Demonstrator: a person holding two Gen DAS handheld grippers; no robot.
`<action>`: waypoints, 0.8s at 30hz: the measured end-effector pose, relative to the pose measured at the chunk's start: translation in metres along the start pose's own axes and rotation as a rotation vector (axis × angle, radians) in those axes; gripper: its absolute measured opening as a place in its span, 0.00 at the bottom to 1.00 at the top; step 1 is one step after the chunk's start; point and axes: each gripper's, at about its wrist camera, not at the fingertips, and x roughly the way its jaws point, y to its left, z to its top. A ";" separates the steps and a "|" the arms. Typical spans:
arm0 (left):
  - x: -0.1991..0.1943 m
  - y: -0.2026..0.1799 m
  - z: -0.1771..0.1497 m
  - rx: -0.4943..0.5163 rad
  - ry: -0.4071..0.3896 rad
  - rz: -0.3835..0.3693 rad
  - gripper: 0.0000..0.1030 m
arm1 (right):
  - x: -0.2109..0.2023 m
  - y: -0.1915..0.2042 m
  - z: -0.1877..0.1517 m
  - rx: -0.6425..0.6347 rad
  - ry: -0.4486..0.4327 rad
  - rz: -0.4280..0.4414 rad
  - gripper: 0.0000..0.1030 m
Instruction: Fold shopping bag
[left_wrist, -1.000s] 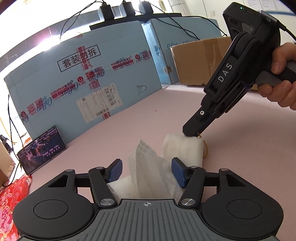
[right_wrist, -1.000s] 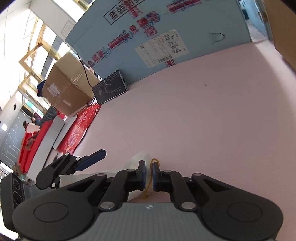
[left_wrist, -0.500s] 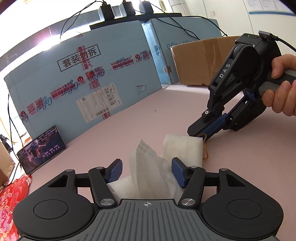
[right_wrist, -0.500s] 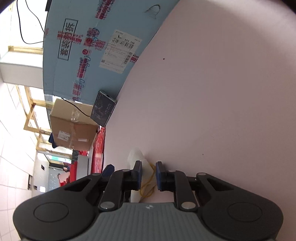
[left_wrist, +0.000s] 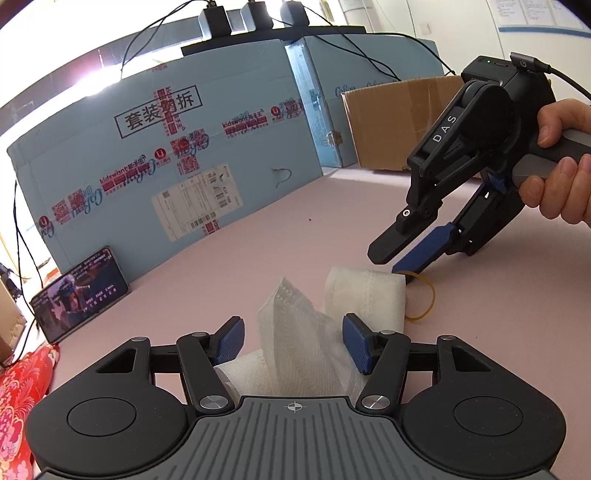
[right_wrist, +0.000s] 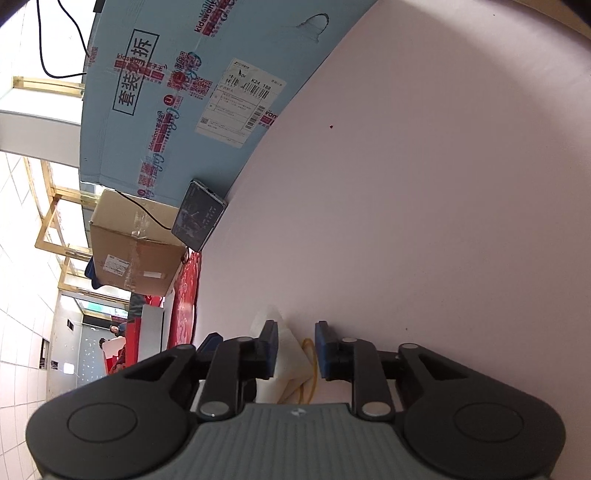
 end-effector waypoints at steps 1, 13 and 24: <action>0.000 0.000 0.000 0.000 0.000 0.000 0.56 | -0.001 0.000 -0.001 0.000 0.004 0.000 0.27; 0.000 0.001 0.000 0.002 -0.001 0.002 0.56 | -0.006 -0.028 -0.019 0.160 -0.039 0.092 0.01; -0.001 0.002 0.000 0.010 -0.002 0.008 0.56 | 0.022 -0.035 -0.006 0.303 -0.108 0.276 0.01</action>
